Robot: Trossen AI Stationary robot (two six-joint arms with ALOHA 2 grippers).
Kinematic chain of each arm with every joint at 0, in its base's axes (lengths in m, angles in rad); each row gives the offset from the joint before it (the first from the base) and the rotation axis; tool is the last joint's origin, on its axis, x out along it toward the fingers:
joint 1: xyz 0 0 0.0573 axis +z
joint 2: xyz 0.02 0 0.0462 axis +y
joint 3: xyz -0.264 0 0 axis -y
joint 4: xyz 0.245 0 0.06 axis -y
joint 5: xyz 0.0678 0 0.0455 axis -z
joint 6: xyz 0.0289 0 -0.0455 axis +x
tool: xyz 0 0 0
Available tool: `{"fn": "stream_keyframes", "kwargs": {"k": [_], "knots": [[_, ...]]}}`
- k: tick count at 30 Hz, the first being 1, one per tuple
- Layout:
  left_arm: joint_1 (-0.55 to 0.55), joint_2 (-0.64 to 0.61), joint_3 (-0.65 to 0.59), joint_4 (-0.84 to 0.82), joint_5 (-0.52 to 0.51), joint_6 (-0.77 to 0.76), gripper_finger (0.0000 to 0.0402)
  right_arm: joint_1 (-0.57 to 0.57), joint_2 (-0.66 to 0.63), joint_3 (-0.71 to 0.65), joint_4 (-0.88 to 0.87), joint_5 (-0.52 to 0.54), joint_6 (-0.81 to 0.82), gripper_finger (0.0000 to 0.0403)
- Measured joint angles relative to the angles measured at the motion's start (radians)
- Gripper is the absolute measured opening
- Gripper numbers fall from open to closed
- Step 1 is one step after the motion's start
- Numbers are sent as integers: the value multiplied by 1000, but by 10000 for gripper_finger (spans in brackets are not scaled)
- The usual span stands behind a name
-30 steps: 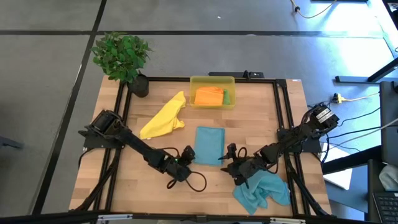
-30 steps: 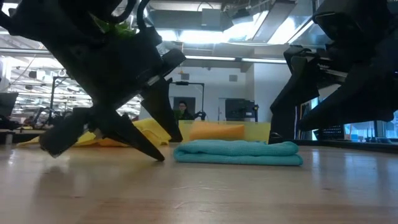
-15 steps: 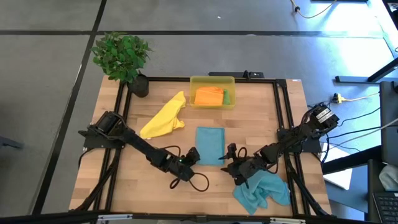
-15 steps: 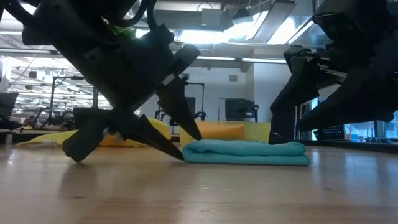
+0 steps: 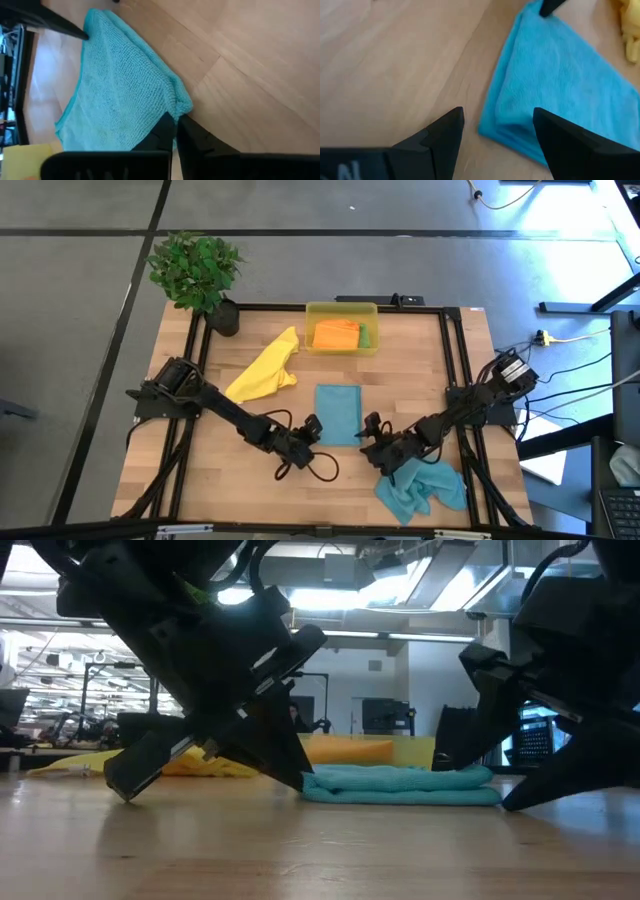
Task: Fold microfiber towels
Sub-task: Fold the top blue microfiber cloth
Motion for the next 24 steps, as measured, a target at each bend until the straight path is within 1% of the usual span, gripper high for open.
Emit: {"fn": "stream_keyframes", "kwargs": {"k": [5,10,16,20,24], "knots": [[3,0,0,0,18,-12,2,10,21,34,-48,45,-46,243],[2,0,-1,10,28,-40,1,10,21,62,-135,54,-54,243],[11,-40,-7,9,69,-168,0,16,21,61,-146,78,-45,243],[20,-74,-6,12,111,-203,0,26,23,60,-142,87,-40,243],[38,-81,-6,11,139,-247,0,38,24,58,-132,104,-43,243]]}}
